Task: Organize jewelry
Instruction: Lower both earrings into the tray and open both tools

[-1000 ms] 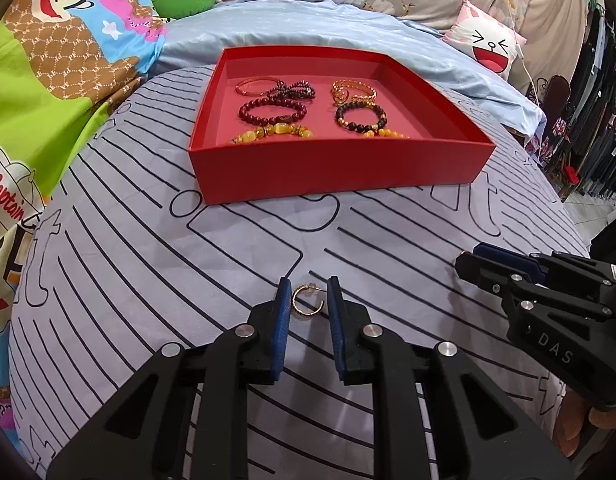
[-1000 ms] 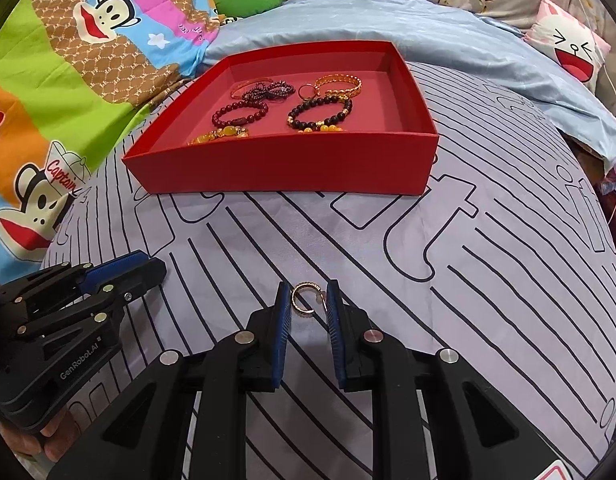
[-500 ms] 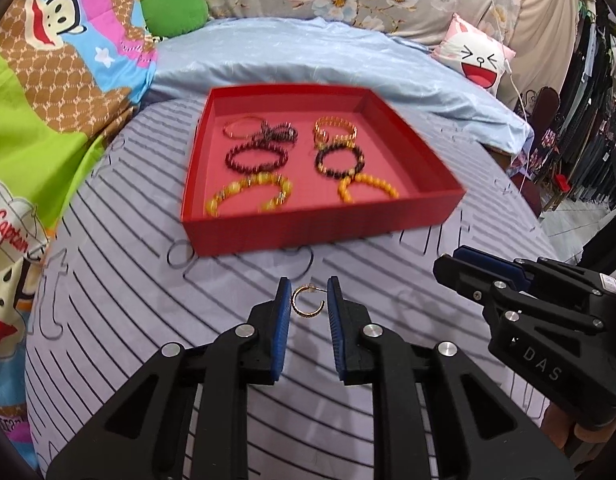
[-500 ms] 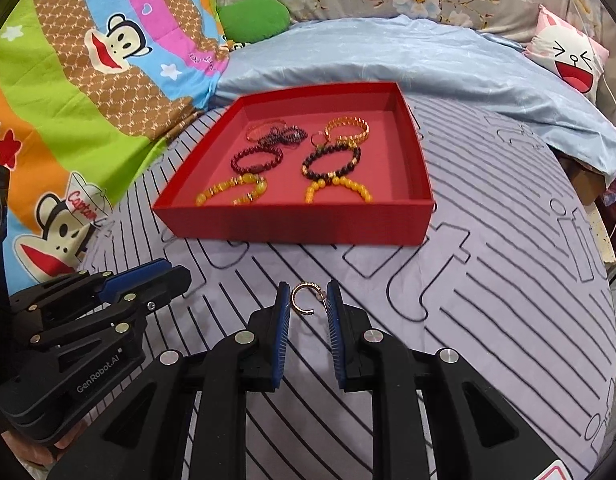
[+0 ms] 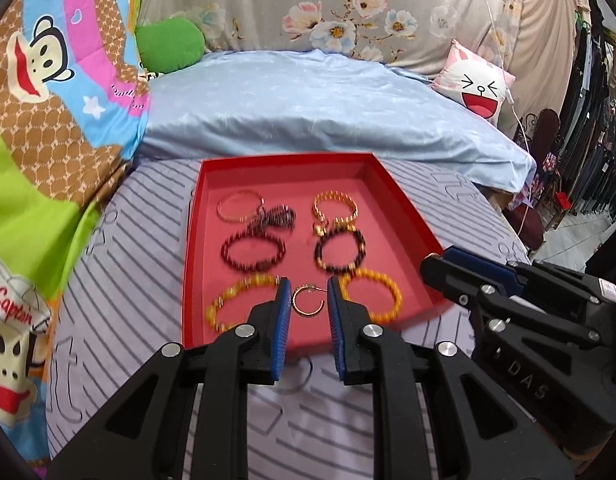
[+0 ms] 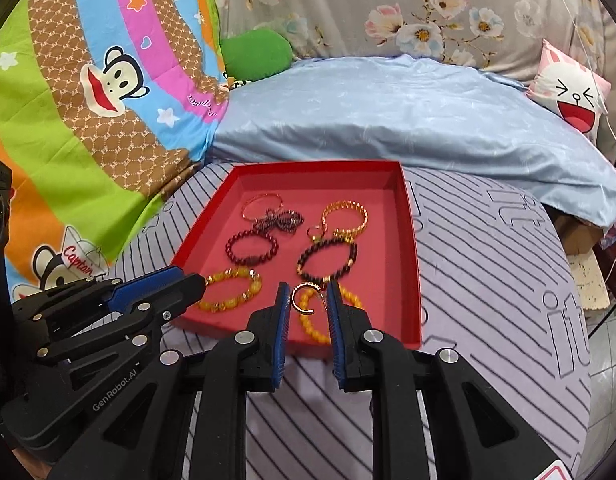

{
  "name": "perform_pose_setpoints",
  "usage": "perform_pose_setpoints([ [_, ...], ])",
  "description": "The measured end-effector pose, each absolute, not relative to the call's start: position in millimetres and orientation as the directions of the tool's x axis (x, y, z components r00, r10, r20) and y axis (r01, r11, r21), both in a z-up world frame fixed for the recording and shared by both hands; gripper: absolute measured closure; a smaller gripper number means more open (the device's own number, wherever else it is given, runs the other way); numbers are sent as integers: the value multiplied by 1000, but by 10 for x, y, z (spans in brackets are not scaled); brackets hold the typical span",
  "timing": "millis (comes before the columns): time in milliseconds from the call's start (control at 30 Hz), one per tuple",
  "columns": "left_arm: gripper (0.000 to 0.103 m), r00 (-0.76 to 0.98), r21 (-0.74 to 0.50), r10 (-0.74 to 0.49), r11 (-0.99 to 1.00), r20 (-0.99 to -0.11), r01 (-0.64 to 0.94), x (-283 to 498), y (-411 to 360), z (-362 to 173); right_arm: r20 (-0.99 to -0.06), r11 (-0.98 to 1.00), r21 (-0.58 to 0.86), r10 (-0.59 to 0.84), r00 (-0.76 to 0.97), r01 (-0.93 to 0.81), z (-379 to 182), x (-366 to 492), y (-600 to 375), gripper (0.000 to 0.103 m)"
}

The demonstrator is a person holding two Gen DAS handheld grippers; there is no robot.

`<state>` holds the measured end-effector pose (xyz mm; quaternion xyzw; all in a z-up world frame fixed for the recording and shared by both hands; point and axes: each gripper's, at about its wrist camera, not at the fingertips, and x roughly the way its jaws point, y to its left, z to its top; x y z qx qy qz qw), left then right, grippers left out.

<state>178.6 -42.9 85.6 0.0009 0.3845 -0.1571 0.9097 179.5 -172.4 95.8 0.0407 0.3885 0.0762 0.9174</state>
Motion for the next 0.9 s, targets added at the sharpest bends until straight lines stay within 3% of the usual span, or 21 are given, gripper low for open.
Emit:
perform_pose_setpoints([
  [900, 85, 601, -103, -224, 968, -767, 229, 2738, -546, 368, -764, 985, 159, 166, 623, -69, 496, 2737, -1711, 85],
])
